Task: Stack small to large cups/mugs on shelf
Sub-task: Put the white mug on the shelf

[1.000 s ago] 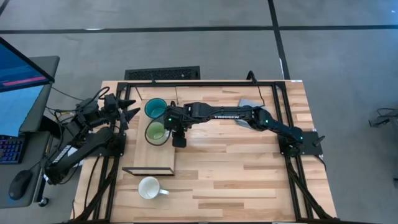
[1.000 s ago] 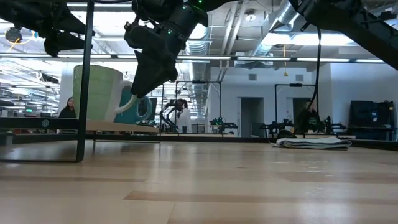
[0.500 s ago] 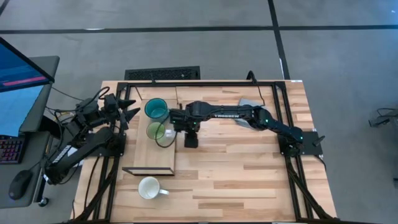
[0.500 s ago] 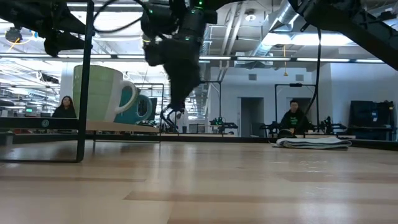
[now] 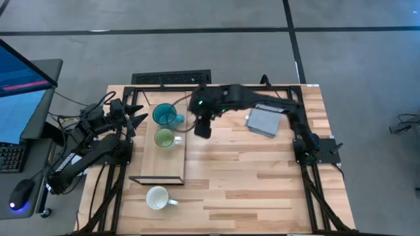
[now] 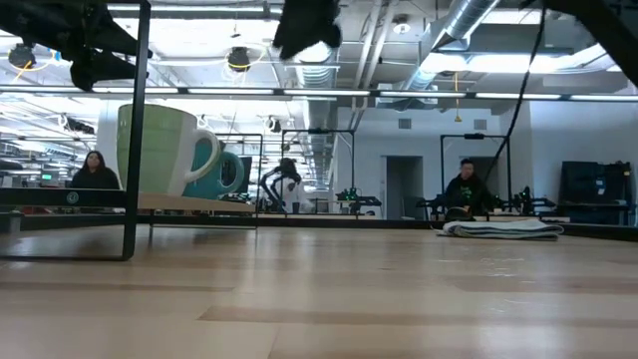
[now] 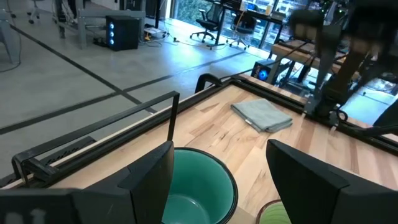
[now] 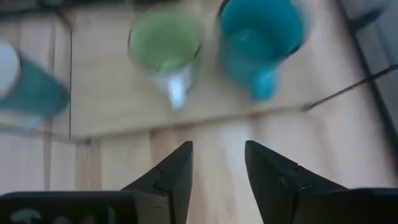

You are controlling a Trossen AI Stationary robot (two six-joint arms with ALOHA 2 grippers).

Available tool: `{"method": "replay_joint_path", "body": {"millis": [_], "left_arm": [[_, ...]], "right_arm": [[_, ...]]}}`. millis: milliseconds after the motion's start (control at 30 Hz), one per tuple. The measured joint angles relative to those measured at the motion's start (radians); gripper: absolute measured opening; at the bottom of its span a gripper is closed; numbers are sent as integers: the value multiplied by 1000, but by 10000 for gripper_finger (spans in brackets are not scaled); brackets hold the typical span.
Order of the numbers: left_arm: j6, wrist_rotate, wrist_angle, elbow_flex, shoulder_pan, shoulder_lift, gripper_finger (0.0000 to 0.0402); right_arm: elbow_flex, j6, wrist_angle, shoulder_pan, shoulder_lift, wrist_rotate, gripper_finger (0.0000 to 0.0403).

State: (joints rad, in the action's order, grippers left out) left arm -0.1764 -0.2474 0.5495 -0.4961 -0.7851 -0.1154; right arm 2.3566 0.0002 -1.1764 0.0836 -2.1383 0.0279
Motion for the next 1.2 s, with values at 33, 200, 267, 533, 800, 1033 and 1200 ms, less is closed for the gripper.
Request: {"method": "replay_joint_path", "body": {"millis": [33, 200, 267, 533, 800, 1033, 1200], "left_arm": [[0, 0, 0, 0, 0, 0, 248], [-16, 0, 0, 0, 0, 0, 248], [-33, 0, 0, 0, 0, 0, 248], [-116, 0, 7, 0, 0, 0, 248], [-120, 0, 6, 0, 0, 0, 248], [-120, -1, 6, 0, 0, 0, 248], [-120, -21, 6, 0, 0, 0, 248]], "right_arm": [[1, 0, 14, 4, 23, -16, 168], [-1, 8, 47, 11, 125, -61, 167], [0, 1, 79, 2, 159, -74, 166], [-33, -1, 19, -62, 332, -391, 165], [-238, 79, 14, -147, 520, -473, 158], [-616, 134, 257, -243, 731, -534, 154], [-955, 170, 551, -303, 892, -530, 149]]}}
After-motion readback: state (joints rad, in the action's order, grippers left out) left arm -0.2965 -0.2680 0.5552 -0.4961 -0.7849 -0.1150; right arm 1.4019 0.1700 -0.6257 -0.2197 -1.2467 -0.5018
